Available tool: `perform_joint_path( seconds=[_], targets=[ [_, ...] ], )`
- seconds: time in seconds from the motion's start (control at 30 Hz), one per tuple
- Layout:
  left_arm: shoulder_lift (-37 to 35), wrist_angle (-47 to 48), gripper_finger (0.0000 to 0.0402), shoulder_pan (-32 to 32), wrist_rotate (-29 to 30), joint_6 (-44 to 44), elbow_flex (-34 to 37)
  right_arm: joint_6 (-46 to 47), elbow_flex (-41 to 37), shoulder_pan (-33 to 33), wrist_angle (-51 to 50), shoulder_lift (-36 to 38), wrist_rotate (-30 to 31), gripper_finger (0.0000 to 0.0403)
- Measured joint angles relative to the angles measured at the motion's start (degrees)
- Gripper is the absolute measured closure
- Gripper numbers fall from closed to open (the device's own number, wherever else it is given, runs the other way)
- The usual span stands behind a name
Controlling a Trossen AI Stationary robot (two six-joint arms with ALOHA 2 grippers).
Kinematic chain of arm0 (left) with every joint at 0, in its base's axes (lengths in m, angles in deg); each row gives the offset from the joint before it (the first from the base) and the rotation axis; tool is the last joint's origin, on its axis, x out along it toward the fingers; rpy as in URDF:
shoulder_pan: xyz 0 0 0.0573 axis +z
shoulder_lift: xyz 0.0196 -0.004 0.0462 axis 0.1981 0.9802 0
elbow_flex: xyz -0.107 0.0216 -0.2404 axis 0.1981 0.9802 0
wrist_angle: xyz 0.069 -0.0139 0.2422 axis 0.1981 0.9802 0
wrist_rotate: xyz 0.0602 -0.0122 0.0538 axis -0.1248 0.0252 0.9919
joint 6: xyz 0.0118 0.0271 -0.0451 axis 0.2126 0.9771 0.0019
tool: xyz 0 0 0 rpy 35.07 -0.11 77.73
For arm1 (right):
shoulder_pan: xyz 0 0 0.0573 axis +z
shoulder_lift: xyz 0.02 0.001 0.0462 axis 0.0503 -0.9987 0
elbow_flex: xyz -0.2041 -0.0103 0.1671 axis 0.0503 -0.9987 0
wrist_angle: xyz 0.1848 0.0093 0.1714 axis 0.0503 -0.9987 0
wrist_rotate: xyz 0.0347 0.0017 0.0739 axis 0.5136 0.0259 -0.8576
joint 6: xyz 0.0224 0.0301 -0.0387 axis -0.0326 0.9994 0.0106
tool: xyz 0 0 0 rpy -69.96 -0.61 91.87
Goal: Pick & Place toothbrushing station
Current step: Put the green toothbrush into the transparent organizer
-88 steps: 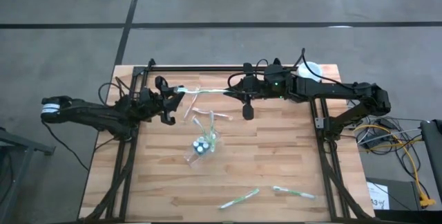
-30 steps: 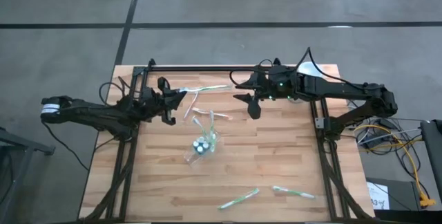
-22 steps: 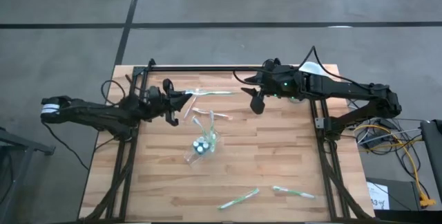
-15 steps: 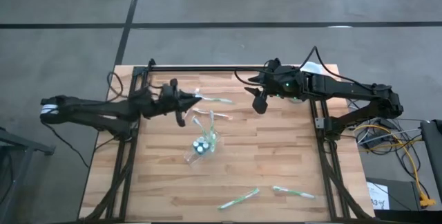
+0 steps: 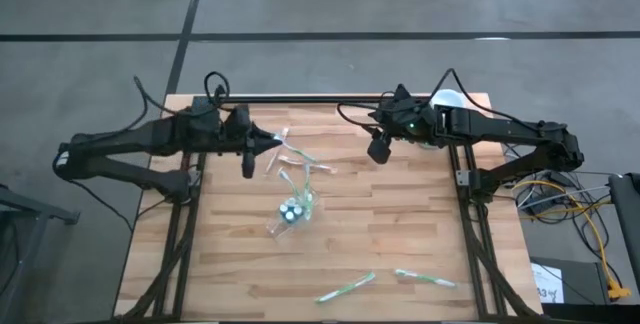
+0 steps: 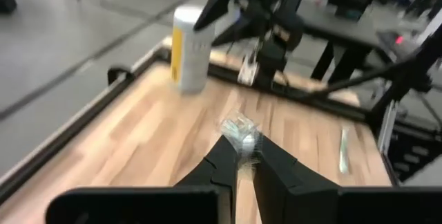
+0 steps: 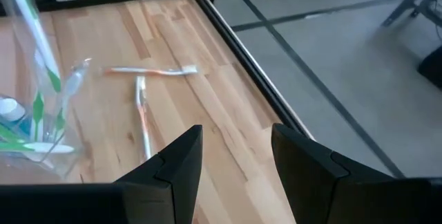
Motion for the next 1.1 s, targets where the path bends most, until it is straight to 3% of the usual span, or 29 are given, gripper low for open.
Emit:
perform_joint_path(
  seconds=[0.1,0.33,0.53,1.1],
  targets=[
    [0.0,6.6,0.0372,-0.1,-0.1,-1.4,-2.5,1.0,0.0,0.0,-0.7,0.0,0.1,0.0234],
    [1.2,10.1,0.0372,-0.6,-5.6,-3.9,-2.4,1.0,0.0,-0.4,-0.6,0.0,0.1,0.0234],
    [3.9,12.5,0.0372,-2.0,-6.0,-1.5,-0.9,1.2,-0.2,-1.0,-0.6,0.0,0.1,0.0234],
    [7.6,-4.4,0.0371,-4.6,-7.6,3.4,15.1,1.0,-0.3,-1.3,-0.6,-0.1,0.1,0.0234]
  ],
)
